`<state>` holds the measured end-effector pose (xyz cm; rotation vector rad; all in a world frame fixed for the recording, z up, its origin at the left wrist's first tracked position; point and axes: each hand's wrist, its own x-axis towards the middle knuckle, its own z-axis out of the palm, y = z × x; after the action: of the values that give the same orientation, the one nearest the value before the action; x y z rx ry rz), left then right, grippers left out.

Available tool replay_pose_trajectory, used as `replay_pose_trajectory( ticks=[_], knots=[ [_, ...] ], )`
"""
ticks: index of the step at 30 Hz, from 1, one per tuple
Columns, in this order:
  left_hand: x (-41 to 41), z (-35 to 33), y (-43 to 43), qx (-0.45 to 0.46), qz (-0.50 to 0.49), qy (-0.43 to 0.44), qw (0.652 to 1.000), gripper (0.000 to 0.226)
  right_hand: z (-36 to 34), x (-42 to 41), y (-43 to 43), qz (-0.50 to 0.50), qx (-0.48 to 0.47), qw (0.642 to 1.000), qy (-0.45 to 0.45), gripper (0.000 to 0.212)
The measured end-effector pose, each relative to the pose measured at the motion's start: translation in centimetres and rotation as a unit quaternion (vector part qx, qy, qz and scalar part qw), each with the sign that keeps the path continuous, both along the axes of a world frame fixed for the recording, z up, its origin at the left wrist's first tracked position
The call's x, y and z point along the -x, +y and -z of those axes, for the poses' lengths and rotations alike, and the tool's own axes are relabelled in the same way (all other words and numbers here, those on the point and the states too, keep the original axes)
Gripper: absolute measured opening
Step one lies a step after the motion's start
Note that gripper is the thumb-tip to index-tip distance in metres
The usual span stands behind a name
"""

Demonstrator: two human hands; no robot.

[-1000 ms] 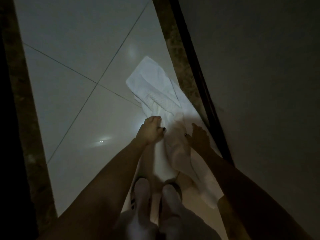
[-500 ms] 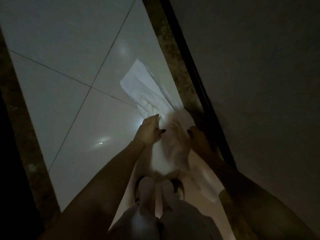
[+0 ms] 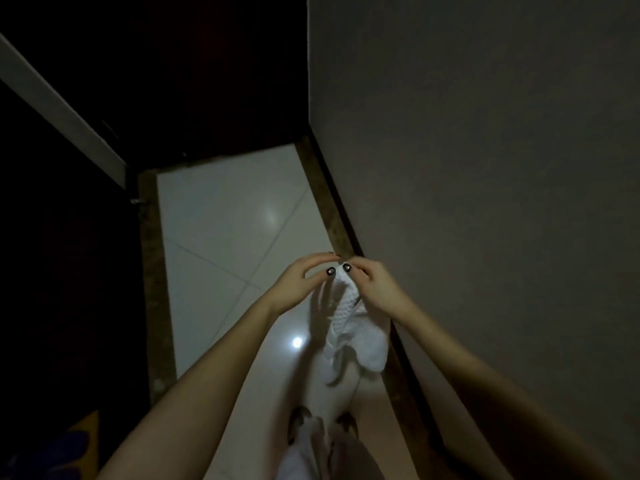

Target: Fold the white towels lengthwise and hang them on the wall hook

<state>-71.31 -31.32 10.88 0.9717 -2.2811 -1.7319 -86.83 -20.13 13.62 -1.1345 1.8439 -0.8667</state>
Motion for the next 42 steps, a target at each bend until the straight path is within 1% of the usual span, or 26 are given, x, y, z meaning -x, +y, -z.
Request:
replay_pose_trajectory(
  ticks=[3, 6, 7, 9, 11, 13, 16, 18, 19, 20, 21, 22, 24, 26, 28, 30, 32, 35, 37, 39, 40, 42],
  knots=[
    [-1.7, -9.1, 0.2, -0.024, -0.083, 0.044, 0.995, 0.015, -10.7, -0.8, -1.8, 0.059, 0.070, 0.995, -0.028, 0.029],
    [-3.3, -15.8, 1.3, -0.054, -0.113, 0.088, 0.988, 0.003, -20.0, -2.6, -3.9, 0.072, 0.123, 0.989, -0.034, 0.031],
    [-3.7, -17.7, 1.5, -0.054, -0.119, 0.105, 0.986, 0.006, -22.6, -3.4, -4.8, 0.077, 0.144, 0.986, -0.035, 0.034],
    [-4.6, -21.0, 1.1, -0.027, -0.138, 0.140, 0.980, 0.022, -26.6, -4.7, -6.6, 0.094, 0.180, 0.978, -0.044, 0.037],
    [-5.7, -23.6, 0.3, 0.009, -0.179, 0.158, 0.971, 0.036, -29.8, -6.2, -8.2, 0.110, 0.207, 0.970, -0.068, 0.035],
    [-7.3, -25.6, -0.7, 0.062, -0.220, 0.160, 0.960, 0.037, -32.8, -8.2, -9.8, 0.108, 0.229, 0.964, -0.085, 0.035],
    [-10.1, -27.4, -2.2, 0.164, -0.257, 0.094, 0.948, 0.031, -36.3, -11.8, -12.1, 0.096, 0.259, 0.957, -0.088, 0.043],
    [-12.3, -27.8, -3.0, 0.202, -0.267, 0.030, 0.942, 0.031, -37.8, -13.9, -13.7, 0.089, 0.272, 0.954, -0.091, 0.043],
    [-13.4, -27.8, -3.5, 0.209, -0.279, 0.019, 0.937, 0.027, -38.5, -14.7, -14.5, 0.083, 0.276, 0.953, -0.091, 0.041],
    [-14.5, -28.0, -3.9, 0.210, -0.295, 0.027, 0.932, 0.018, -39.1, -15.4, -15.3, 0.076, 0.279, 0.953, -0.089, 0.038],
    [-15.8, -28.3, -4.5, 0.199, -0.315, 0.052, 0.926, 0.009, -39.7, -15.9, -16.0, 0.068, 0.283, 0.953, -0.086, 0.034],
    [-17.2, -28.7, -5.1, 0.172, -0.337, 0.088, 0.921, 0.007, -40.1, -16.2, -16.8, 0.060, 0.289, 0.952, -0.081, 0.032],
    [-20.1, -29.7, -6.6, 0.120, -0.378, 0.149, 0.906, 0.013, -40.5, -16.6, -18.5, 0.047, 0.302, 0.950, -0.063, 0.032],
    [-22.5, -31.1, -8.1, 0.109, -0.395, 0.171, 0.896, 0.020, -40.0, -16.8, -20.3, 0.033, 0.301, 0.952, -0.047, 0.033],
    [-24.1, -32.5, -9.5, 0.112, -0.398, 0.179, 0.893, 0.028, -38.9, -17.3, -22.1, 0.021, 0.278, 0.960, -0.036, 0.032],
    [-25.4, -34.0, -10.9, 0.124, -0.405, 0.174, 0.889, 0.025, -37.3, -17.8, -24.0, 0.027, 0.242, 0.970, -0.017, 0.035],
    [-26.4, -35.8, -12.2, 0.150, -0.401, 0.165, 0.888, 0.032, -35.4, -17.9, -25.8, 0.027, 0.206, 0.978, 0.021, 0.038],
    [-26.6, -38.8, -13.9, 0.209, -0.396, 0.143, 0.883, 0.049, -33.2, -18.1, -28.2, -0.045, 0.143, 0.983, 0.105, 0.027],
    [-26.2, -40.5, -15.1, 0.236, -0.396, 0.133, 0.877, 0.050, -33.4, -18.7, -29.8, -0.105, 0.145, 0.974, 0.139, 0.023],
    [-25.8, -41.9, -16.3, 0.241, -0.381, 0.118, 0.885, 0.050, -35.1, -19.7, -31.0, -0.169, 0.204, 0.958, 0.106, 0.026],
    [-25.5, -42.4, -16.7, 0.235, -0.372, 0.109, 0.891, 0.050, -36.3, -20.3, -31.4, -0.208, 0.232, 0.948, 0.065, 0.027],
    [-25.1, -43.1, -17.3, 0.212, -0.366, 0.109, 0.900, 0.053, -38.4, -21.5, -31.7, -0.310, 0.251, 0.916, -0.041, 0.025]
  ],
)
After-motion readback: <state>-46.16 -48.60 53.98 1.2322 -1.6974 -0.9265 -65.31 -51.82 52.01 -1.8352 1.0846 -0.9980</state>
